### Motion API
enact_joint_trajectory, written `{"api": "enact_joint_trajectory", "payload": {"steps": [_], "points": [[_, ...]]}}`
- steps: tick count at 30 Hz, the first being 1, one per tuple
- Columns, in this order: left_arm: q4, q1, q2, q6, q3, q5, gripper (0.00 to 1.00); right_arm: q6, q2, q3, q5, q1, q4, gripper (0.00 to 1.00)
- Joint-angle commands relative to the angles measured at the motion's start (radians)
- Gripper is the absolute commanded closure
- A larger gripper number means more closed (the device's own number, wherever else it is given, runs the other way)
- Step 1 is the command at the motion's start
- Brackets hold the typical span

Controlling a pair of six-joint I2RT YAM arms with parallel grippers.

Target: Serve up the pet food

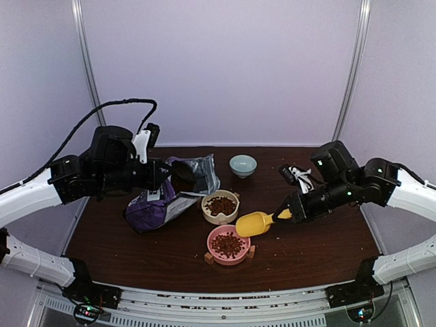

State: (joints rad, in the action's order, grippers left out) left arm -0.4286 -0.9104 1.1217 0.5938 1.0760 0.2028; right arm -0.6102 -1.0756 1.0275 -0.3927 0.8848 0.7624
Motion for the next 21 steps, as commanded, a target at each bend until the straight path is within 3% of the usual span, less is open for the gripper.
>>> {"api": "enact_joint_trajectory", "payload": {"steps": [1,12,17,21], "points": [[0.054,0.004,0.006,-0.032,0.051,0.013,1.00,0.081,-0.032,0.074,0.120,0.046,0.072,0.87],[0.065,0.005,0.002,-0.020,0.044,0.030,1.00,0.213,-0.092,0.204,0.273,0.115,0.164,0.87],[0.050,0.005,0.017,-0.034,0.053,0.059,1.00,0.159,-0.029,0.198,0.333,0.104,0.115,0.88],[0.023,0.004,0.012,-0.036,0.056,0.092,1.00,0.091,0.014,0.134,0.296,0.011,0.052,0.88]]}}
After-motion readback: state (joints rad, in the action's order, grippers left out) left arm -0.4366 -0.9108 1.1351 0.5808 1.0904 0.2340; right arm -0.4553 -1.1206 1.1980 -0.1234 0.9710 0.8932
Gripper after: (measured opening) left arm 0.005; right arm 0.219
